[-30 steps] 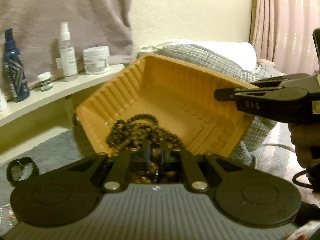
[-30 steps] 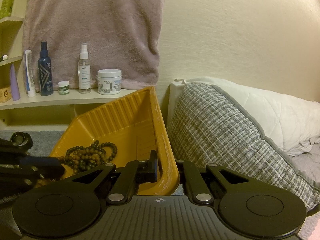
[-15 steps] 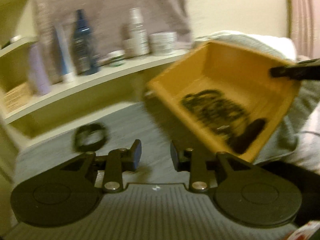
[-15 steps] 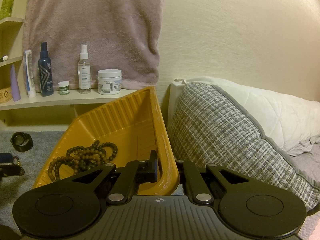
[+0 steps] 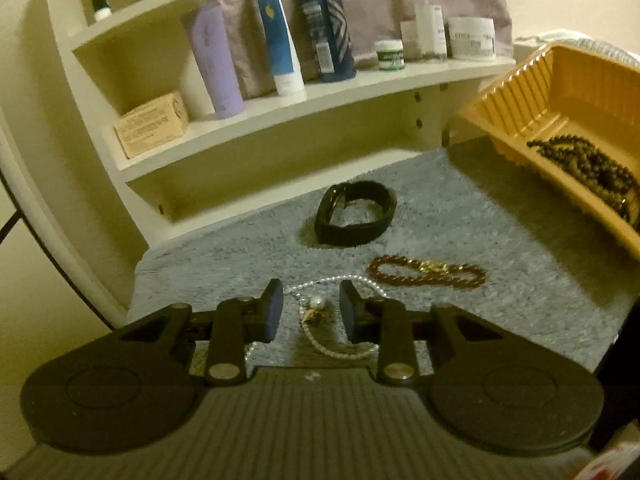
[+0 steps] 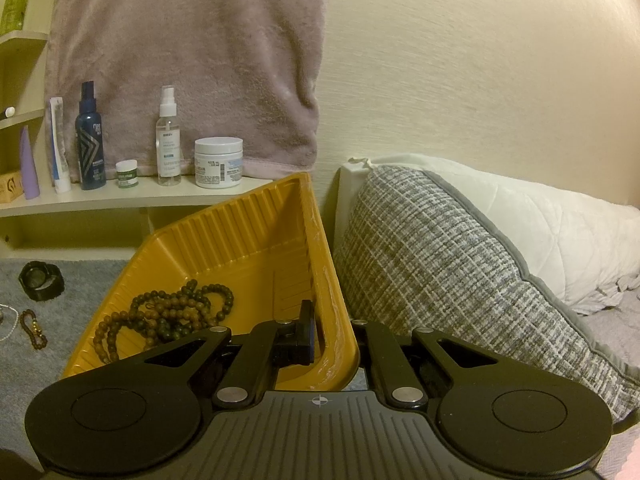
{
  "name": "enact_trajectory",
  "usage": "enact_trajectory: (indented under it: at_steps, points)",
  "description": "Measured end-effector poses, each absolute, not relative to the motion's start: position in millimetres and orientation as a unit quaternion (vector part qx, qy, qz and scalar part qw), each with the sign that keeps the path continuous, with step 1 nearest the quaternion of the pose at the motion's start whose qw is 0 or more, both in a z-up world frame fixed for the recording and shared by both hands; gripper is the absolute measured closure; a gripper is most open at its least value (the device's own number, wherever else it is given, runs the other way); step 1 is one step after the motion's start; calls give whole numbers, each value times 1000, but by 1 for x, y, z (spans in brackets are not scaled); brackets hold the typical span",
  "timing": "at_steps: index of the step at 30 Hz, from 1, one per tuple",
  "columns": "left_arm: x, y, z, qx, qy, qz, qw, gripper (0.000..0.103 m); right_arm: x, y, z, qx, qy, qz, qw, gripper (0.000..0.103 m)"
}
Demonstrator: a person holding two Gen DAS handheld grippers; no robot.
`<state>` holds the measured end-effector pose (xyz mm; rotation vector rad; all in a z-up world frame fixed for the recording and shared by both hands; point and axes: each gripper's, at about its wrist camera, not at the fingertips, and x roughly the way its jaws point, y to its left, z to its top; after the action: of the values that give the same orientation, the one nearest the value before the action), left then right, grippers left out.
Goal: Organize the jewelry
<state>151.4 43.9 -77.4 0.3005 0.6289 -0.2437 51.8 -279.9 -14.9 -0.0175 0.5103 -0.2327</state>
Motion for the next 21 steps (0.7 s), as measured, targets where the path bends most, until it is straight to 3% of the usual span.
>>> enact_trajectory:
  at_steps: [15, 21]
  points:
    - [164, 42, -89, 169, 329, -147, 918, 95, 53, -281, -15, -9, 254, -116, 960, 97]
    - [157, 38, -80, 176, 309, -142, 924, 95, 53, -281, -15, -9, 254, -116, 960, 97]
